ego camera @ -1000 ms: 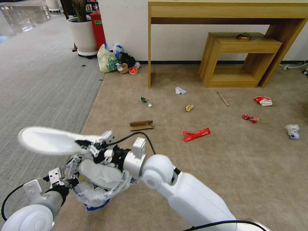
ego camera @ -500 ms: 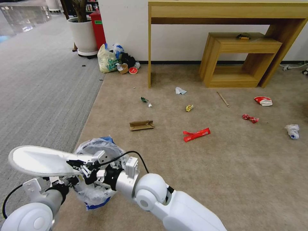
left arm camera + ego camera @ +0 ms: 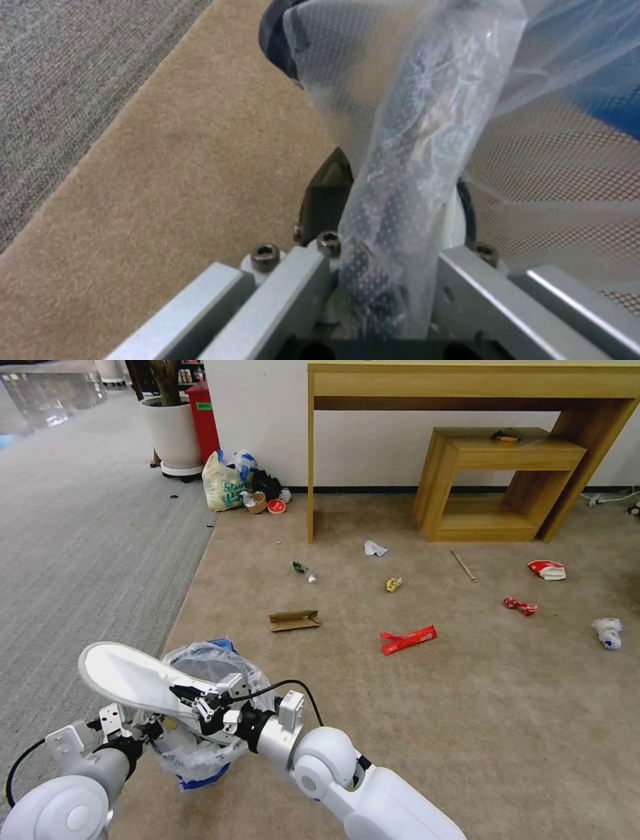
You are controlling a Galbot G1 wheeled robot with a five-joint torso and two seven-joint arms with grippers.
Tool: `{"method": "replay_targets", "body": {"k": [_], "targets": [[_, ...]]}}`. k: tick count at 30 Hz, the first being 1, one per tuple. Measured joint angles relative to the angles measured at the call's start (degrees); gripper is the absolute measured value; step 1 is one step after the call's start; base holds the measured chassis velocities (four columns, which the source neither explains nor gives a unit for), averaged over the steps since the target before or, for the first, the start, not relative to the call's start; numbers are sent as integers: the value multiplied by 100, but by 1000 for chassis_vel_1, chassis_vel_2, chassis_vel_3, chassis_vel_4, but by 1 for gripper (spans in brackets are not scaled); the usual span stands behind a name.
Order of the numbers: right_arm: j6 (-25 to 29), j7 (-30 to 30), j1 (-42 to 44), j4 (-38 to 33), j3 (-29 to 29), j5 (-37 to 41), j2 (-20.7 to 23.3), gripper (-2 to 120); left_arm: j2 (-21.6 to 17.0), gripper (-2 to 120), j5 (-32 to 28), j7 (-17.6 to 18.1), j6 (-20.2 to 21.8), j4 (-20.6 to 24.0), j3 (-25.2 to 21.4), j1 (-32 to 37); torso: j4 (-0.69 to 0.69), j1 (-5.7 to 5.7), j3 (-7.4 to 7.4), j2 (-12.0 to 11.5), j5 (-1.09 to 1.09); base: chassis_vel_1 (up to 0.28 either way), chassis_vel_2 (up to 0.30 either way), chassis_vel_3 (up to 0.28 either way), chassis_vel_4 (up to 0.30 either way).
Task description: Pick up the trash bin and place the garbage on the floor into it.
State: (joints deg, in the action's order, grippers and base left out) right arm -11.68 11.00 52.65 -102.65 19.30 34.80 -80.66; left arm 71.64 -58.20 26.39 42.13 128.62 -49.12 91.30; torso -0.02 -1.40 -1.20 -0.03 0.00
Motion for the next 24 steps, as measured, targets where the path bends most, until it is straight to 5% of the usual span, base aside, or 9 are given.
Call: {"method": "replay_targets", "body": {"k": [15,24], "targets": [[86,-10,260,43,-67,-234,114,3,-34,0,-57,-10,0,-19,-59,-2,0,0,0,0,0,0,0,0,0],[85,-53,257,-108,-177,-255,259,39,-51,0,-57,-30,0,-81,-61,-37,0,0,0,0,0,0,0,0,0]]}}
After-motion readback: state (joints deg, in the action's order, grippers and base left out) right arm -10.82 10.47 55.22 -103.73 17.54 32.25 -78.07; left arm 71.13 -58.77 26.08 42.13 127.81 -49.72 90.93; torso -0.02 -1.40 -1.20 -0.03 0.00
